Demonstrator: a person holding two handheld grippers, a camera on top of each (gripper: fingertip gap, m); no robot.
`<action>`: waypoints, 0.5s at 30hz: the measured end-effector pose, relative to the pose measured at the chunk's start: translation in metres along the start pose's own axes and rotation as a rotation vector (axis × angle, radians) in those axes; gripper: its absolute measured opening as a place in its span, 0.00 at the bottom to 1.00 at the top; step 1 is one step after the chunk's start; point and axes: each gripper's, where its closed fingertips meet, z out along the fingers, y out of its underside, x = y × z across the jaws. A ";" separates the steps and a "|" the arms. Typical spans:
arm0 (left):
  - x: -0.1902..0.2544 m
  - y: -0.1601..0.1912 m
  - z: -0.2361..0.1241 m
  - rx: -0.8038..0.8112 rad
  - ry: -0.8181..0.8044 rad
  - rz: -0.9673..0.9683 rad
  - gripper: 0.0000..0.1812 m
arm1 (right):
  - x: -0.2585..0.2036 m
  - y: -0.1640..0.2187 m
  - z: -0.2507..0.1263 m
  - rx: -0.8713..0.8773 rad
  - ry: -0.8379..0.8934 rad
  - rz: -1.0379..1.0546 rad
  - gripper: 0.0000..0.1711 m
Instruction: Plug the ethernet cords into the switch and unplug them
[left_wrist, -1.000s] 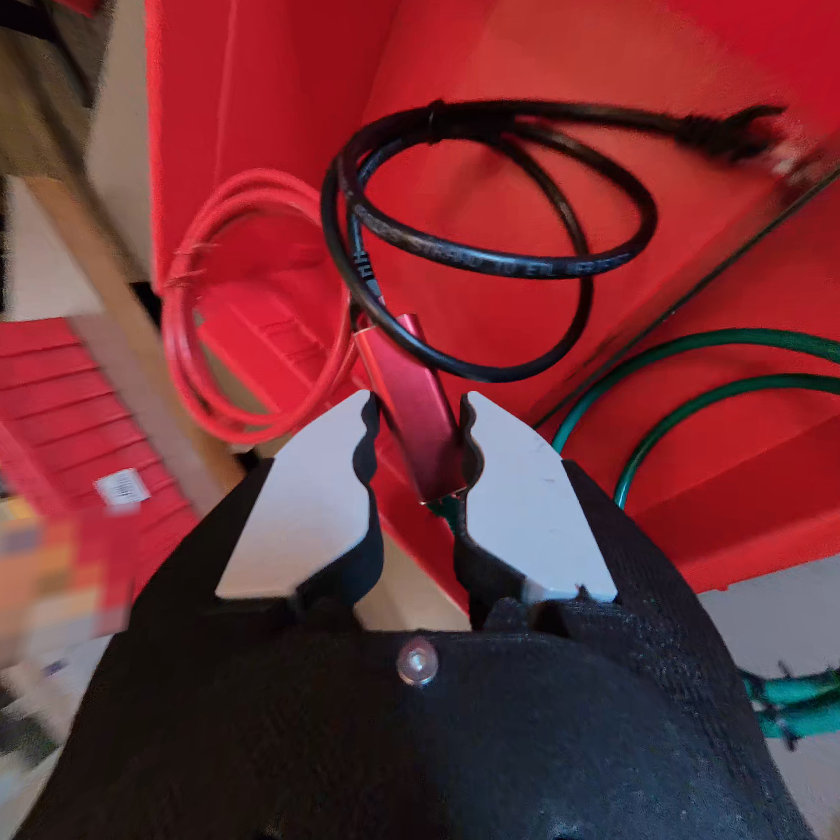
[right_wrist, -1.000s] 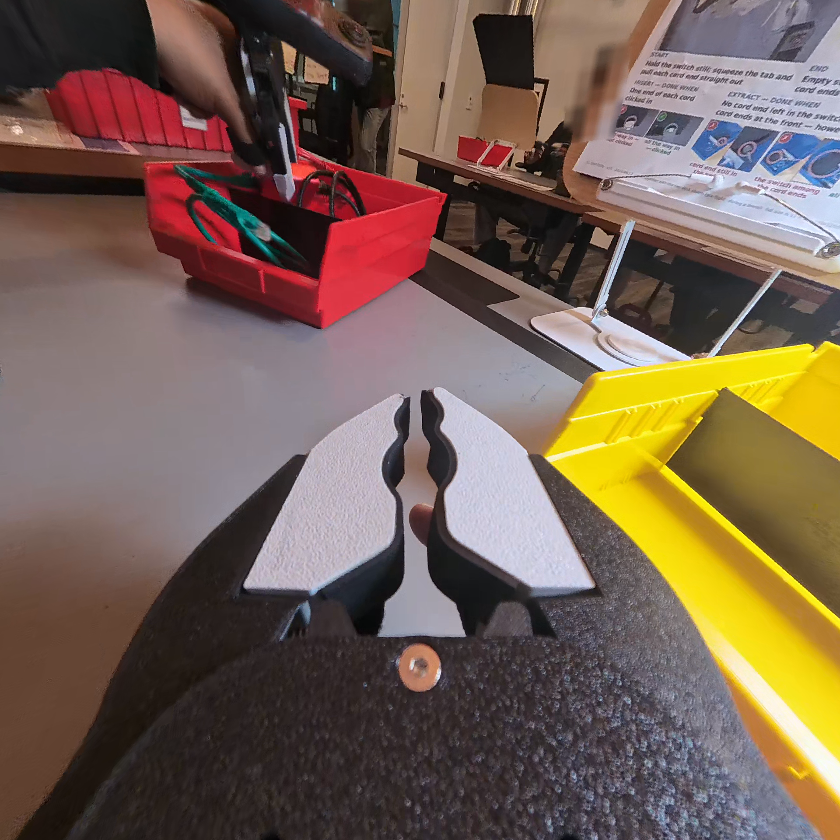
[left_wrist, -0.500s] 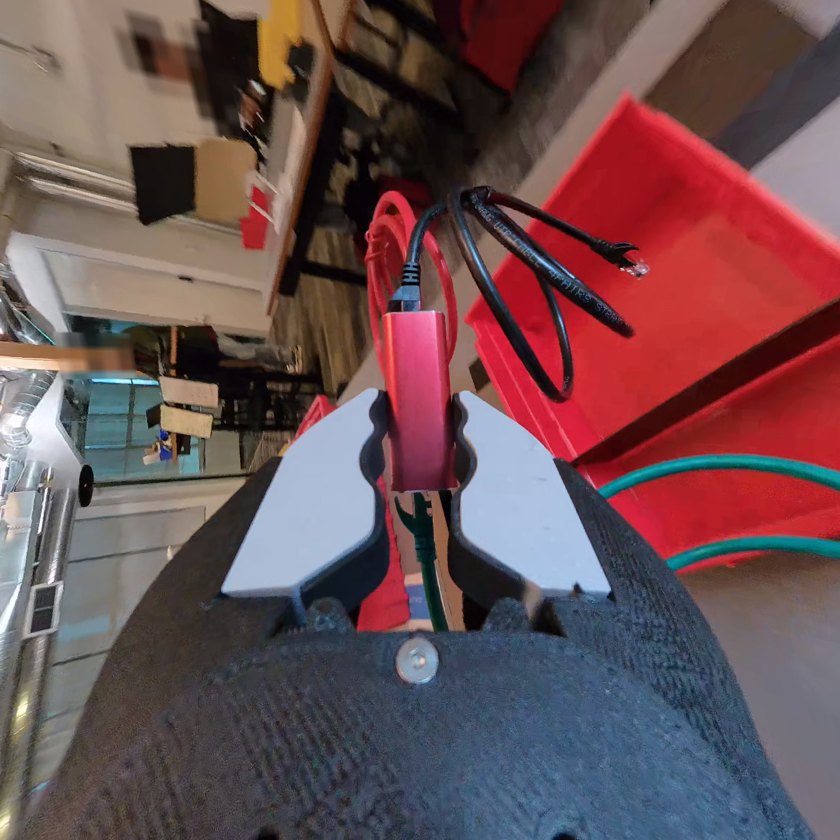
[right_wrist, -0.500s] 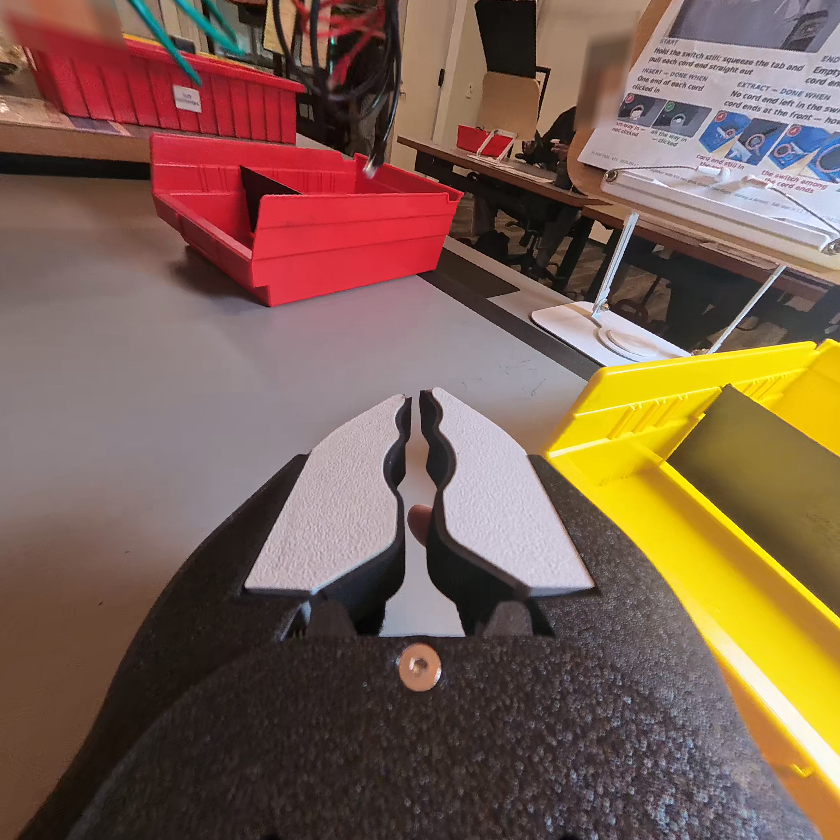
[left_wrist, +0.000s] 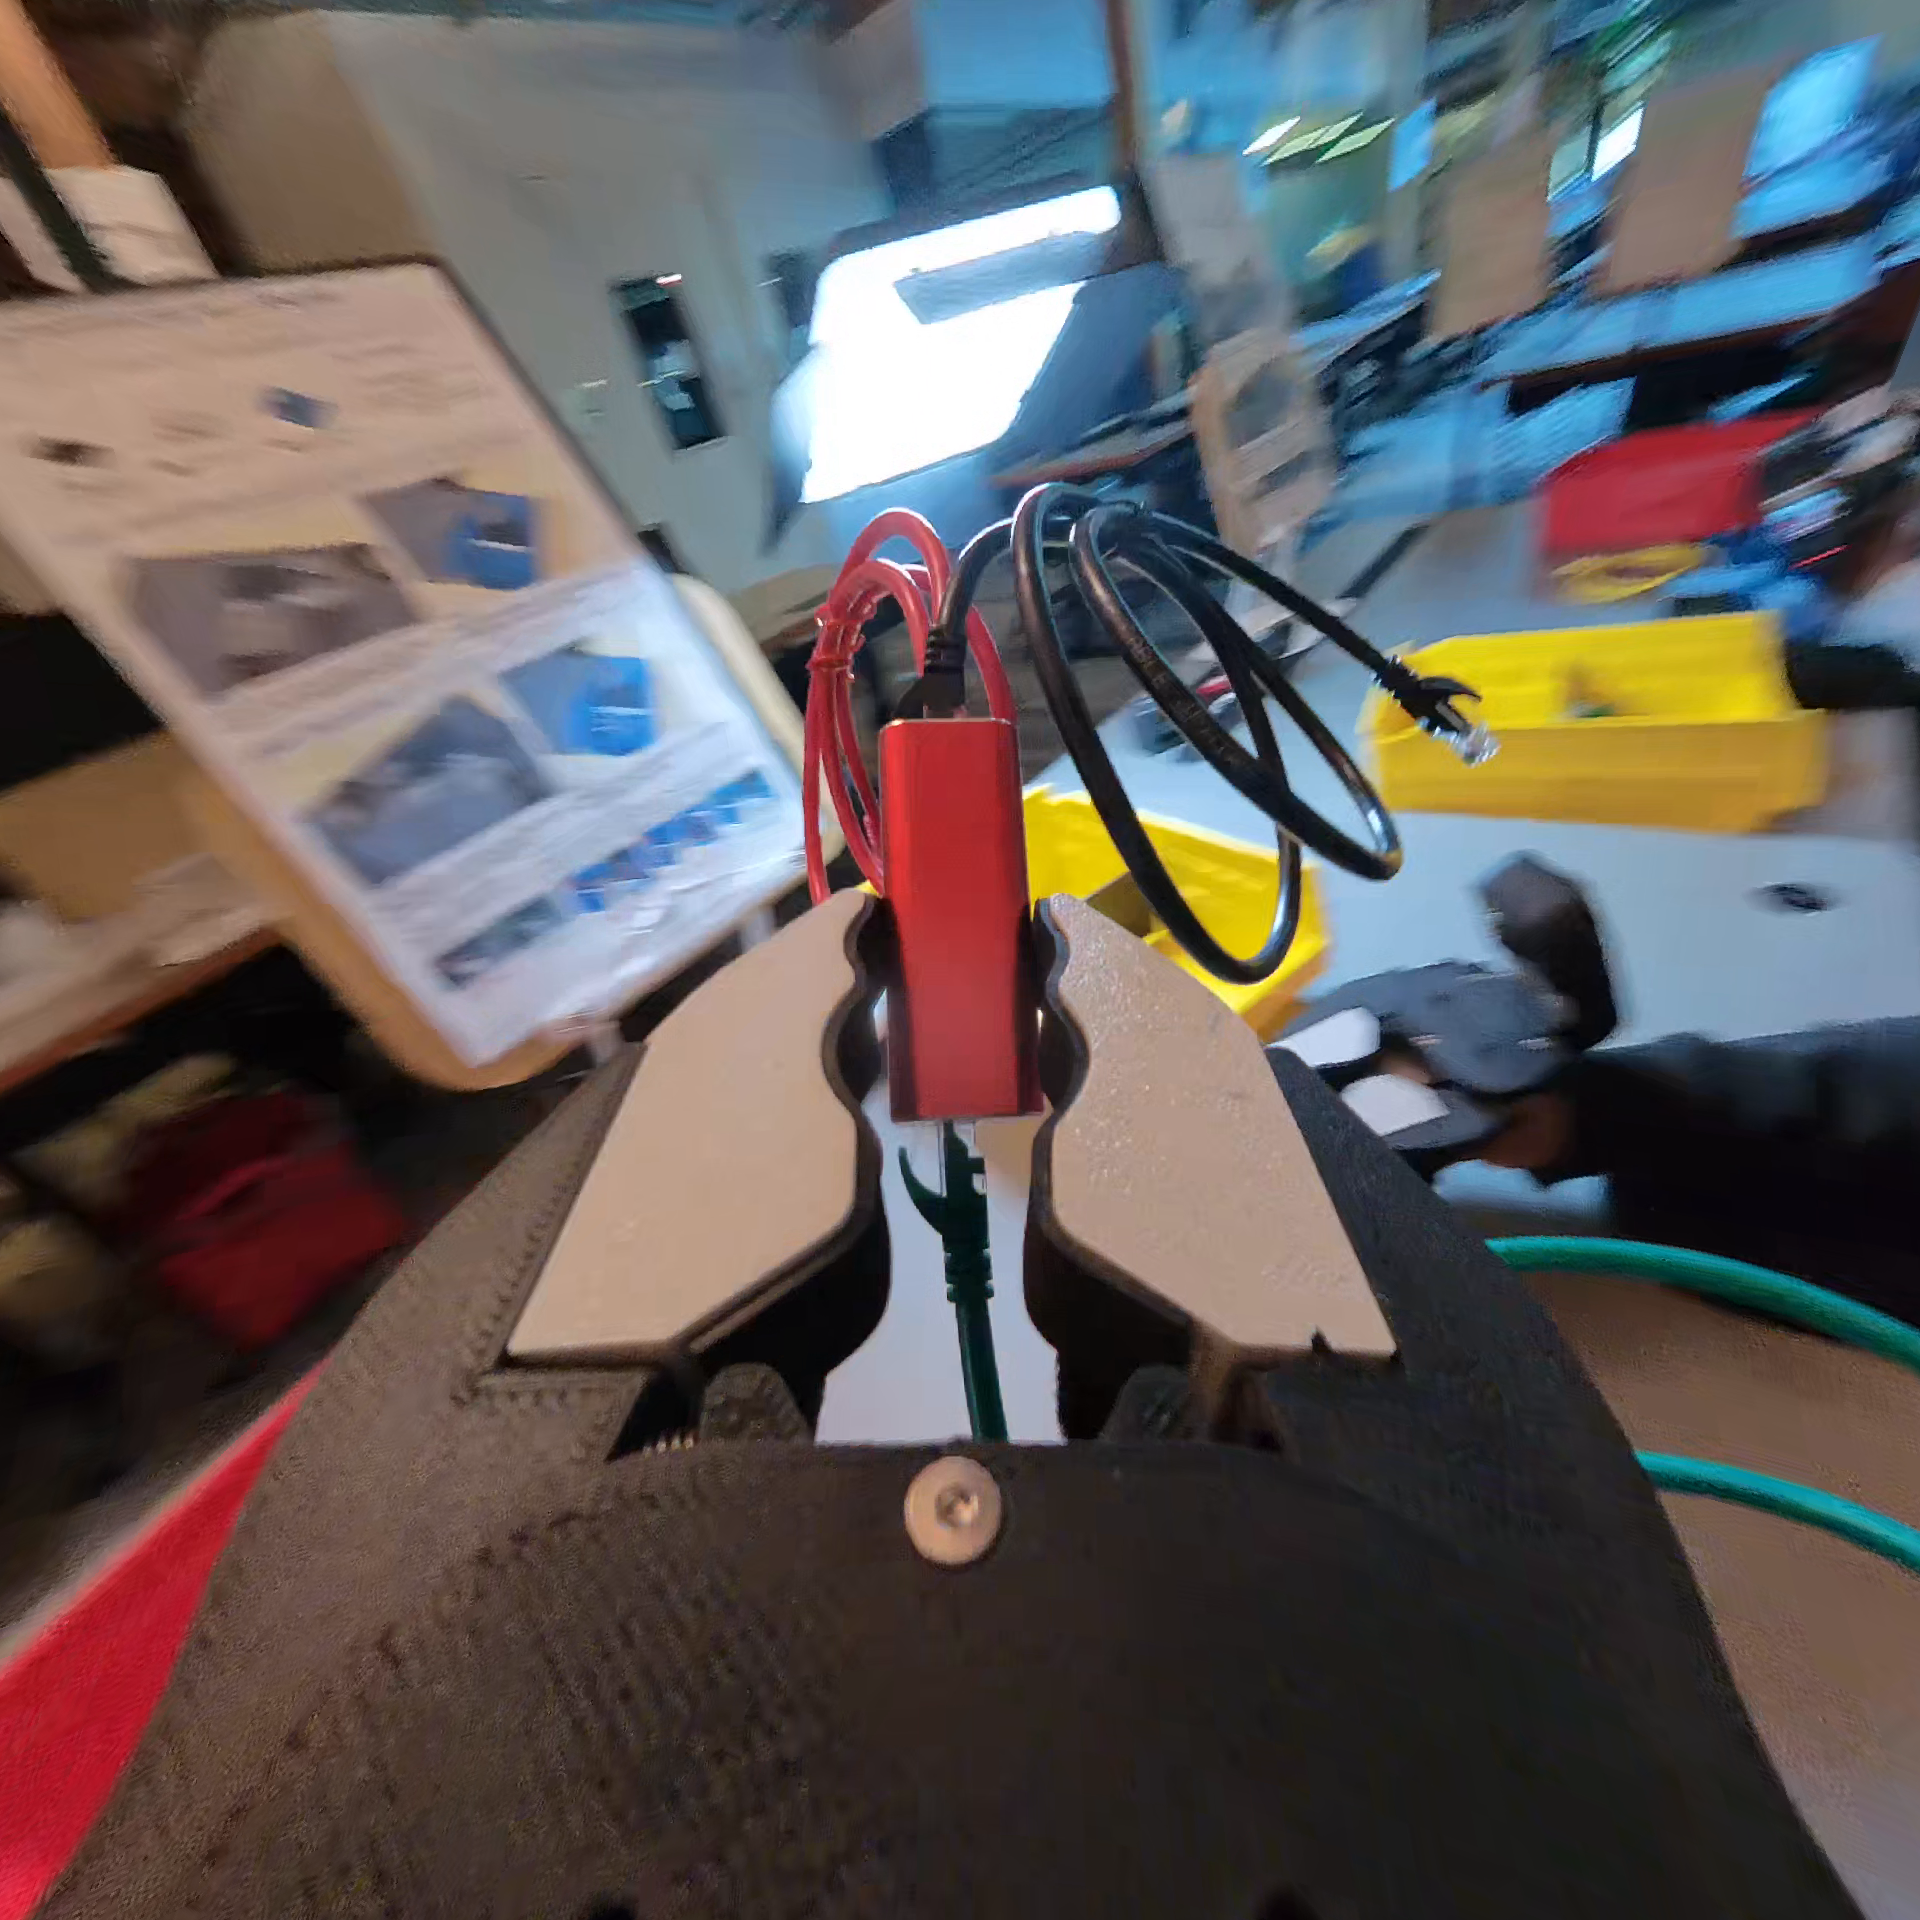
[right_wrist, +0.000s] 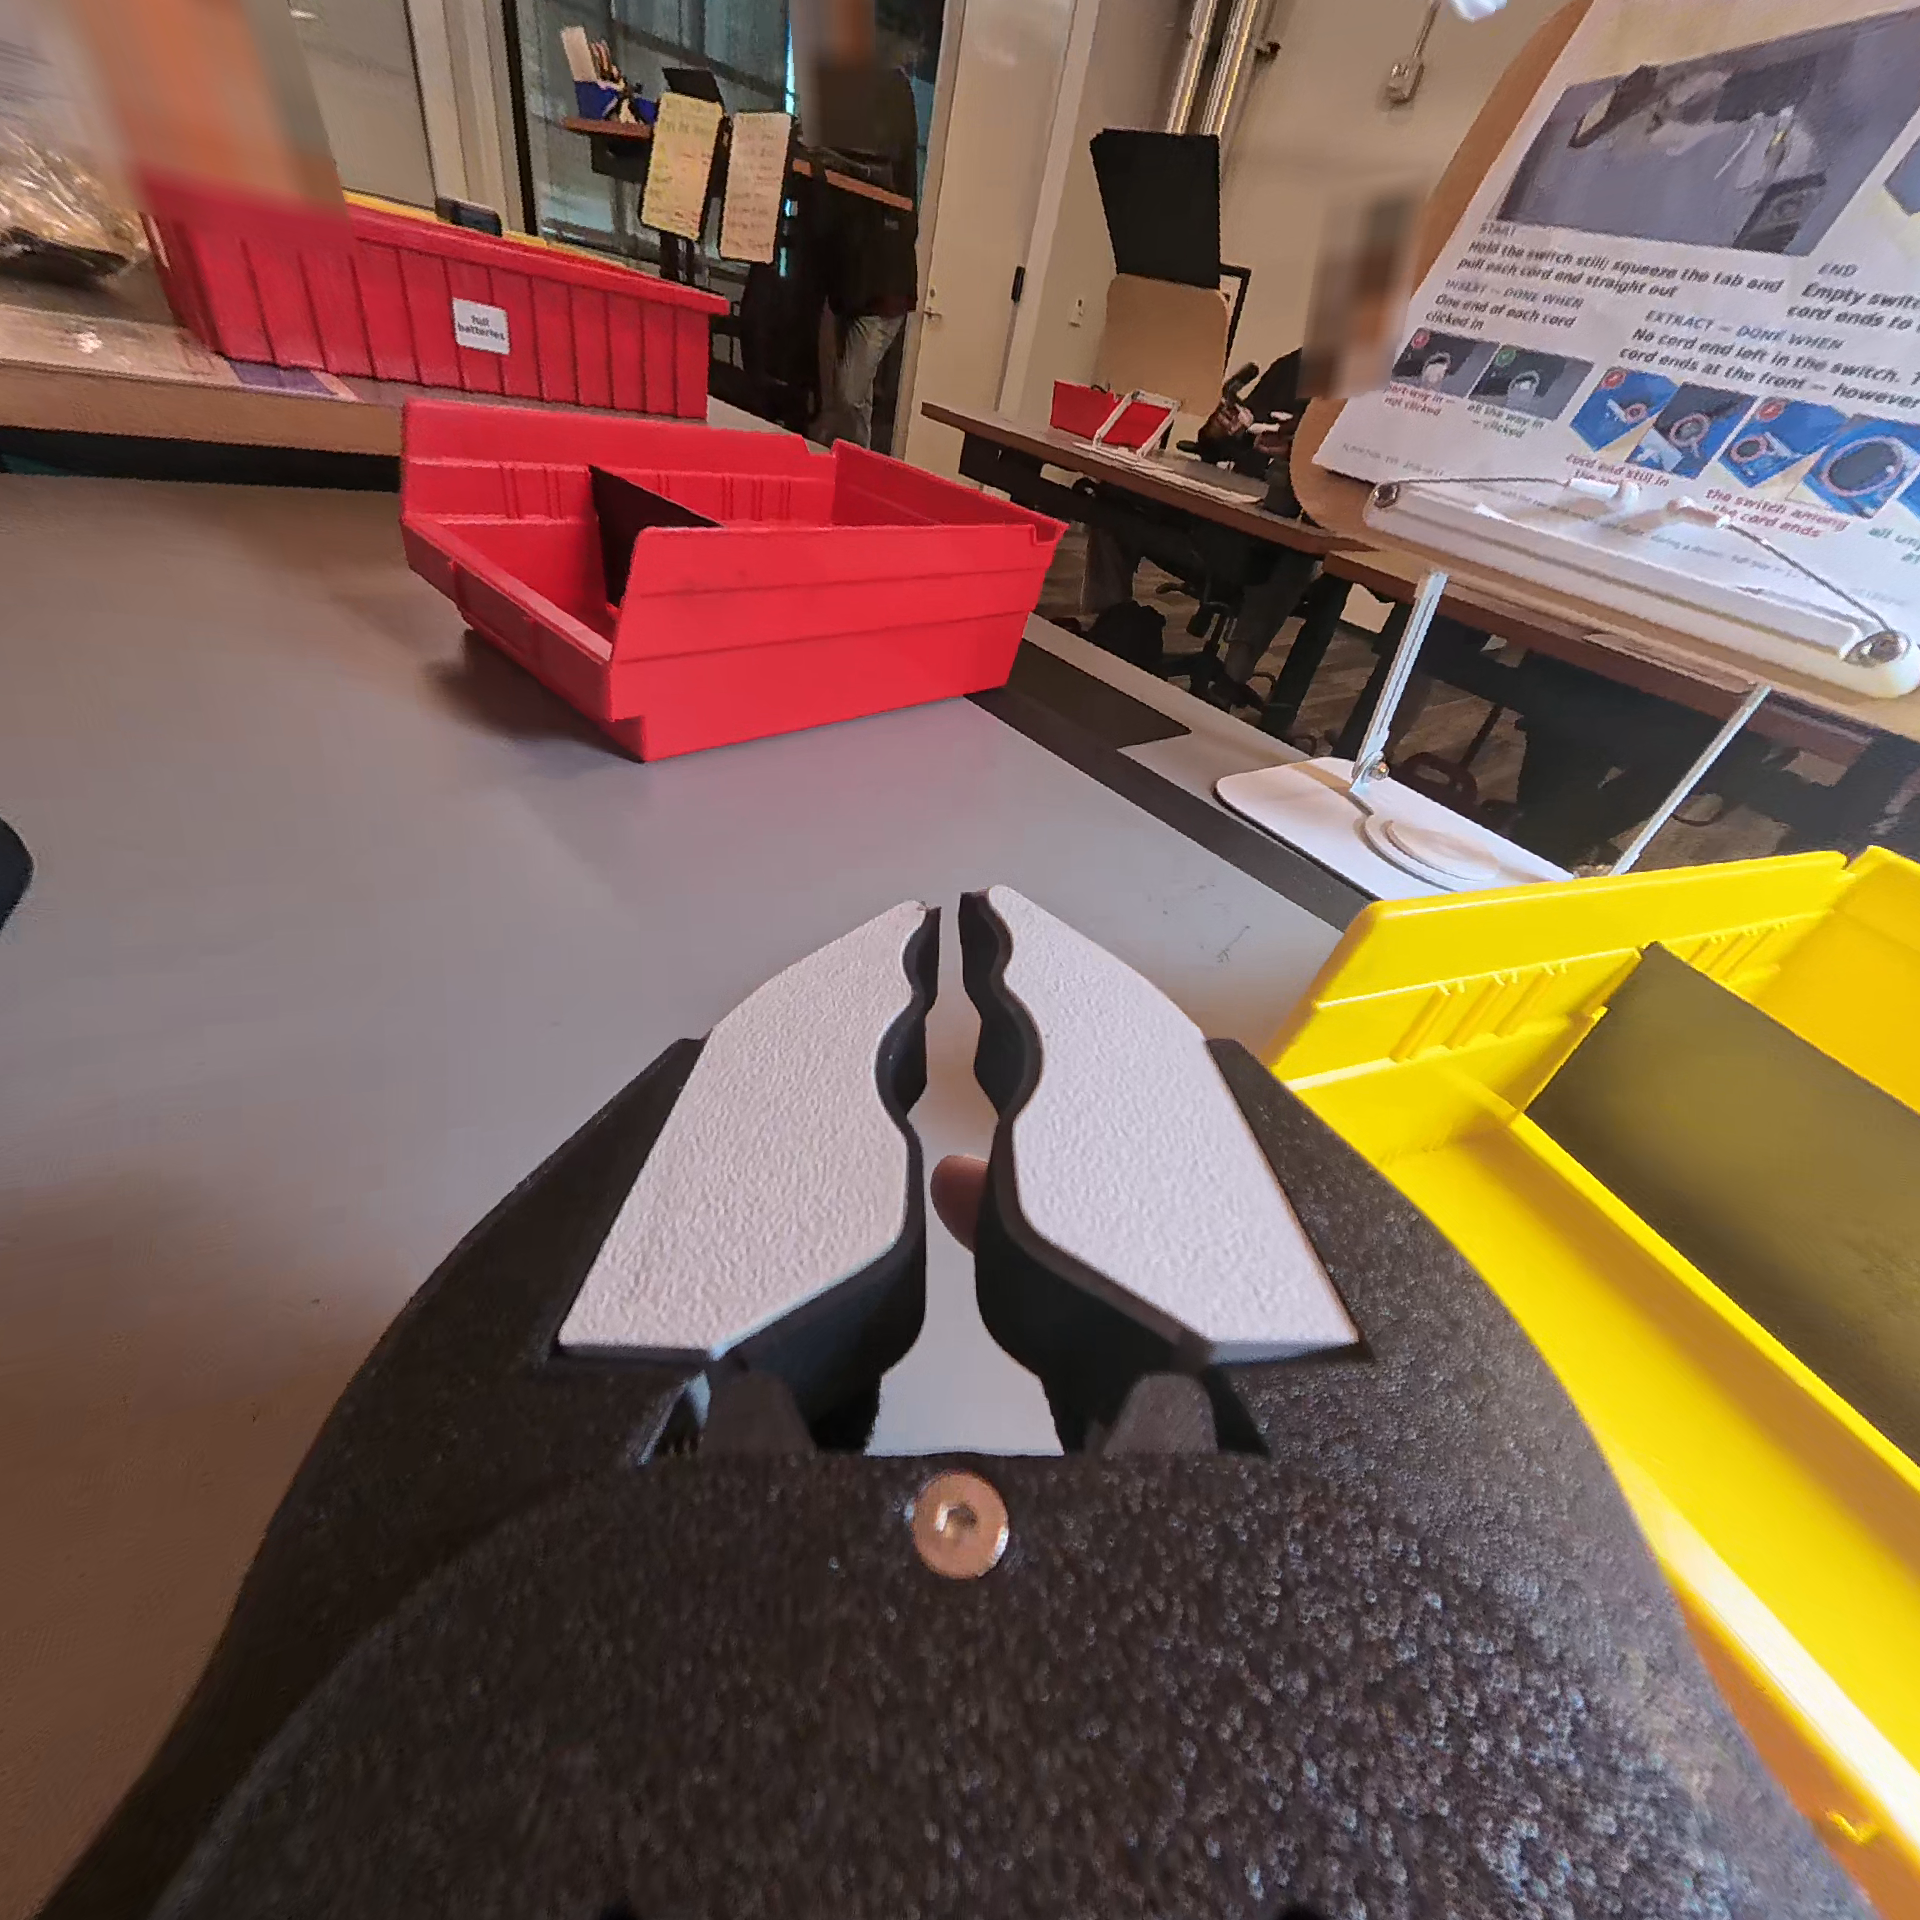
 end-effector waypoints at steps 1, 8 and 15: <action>0.013 0.007 0.011 0.026 0.074 -0.055 0.15 | 0.001 -0.002 -0.001 0.012 0.003 0.003 0.02; 0.067 0.079 0.063 0.045 0.439 -0.353 0.14 | 0.006 -0.027 -0.015 0.155 -0.053 0.115 0.05; 0.084 0.124 0.057 0.078 0.504 -0.526 0.14 | -0.023 -0.033 -0.021 0.151 -0.352 0.252 0.16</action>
